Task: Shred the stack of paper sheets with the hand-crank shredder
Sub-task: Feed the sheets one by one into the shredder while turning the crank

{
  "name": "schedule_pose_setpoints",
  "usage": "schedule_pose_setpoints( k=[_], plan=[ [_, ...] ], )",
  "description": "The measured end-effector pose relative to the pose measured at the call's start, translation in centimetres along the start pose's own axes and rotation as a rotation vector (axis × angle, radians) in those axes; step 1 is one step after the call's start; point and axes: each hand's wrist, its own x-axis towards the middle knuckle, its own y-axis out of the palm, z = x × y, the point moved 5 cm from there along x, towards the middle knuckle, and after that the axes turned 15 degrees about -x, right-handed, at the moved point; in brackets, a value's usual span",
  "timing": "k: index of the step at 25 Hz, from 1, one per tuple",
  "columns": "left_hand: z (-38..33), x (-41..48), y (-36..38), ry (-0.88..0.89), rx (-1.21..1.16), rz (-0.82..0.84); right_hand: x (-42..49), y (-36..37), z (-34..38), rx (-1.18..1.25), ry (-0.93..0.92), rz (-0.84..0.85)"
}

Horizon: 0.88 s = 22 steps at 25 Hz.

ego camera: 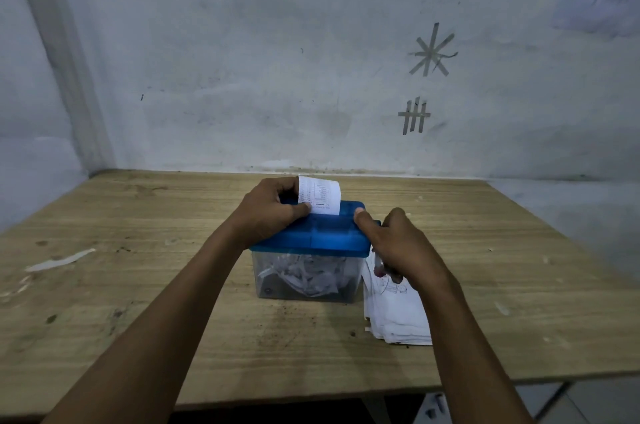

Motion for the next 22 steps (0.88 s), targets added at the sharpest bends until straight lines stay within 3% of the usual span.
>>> schedule_pose_setpoints(
  k=[7,11,13,17,22],
  plan=[
    [0.4,0.0,0.0,-0.033,0.097,-0.037,-0.5,-1.6,1.5,-0.192,-0.170,-0.278],
    [0.0,0.1,0.4,0.003,0.235,-0.045,-2.2,-1.0,0.5,-0.219,-0.340,-0.587],
    [-0.2,0.3,0.7,-0.015,0.353,-0.031,-1.8,-1.1,0.7,-0.270,-0.310,-0.631],
    [0.0,0.5,1.1,-0.032,0.439,-0.017,1.3,-2.8,1.8,-0.442,-0.197,-0.434],
    [-0.4,0.3,0.9,-0.020,0.442,-0.001,6.8,-4.8,5.4,-0.509,-0.164,0.217]
  ],
)
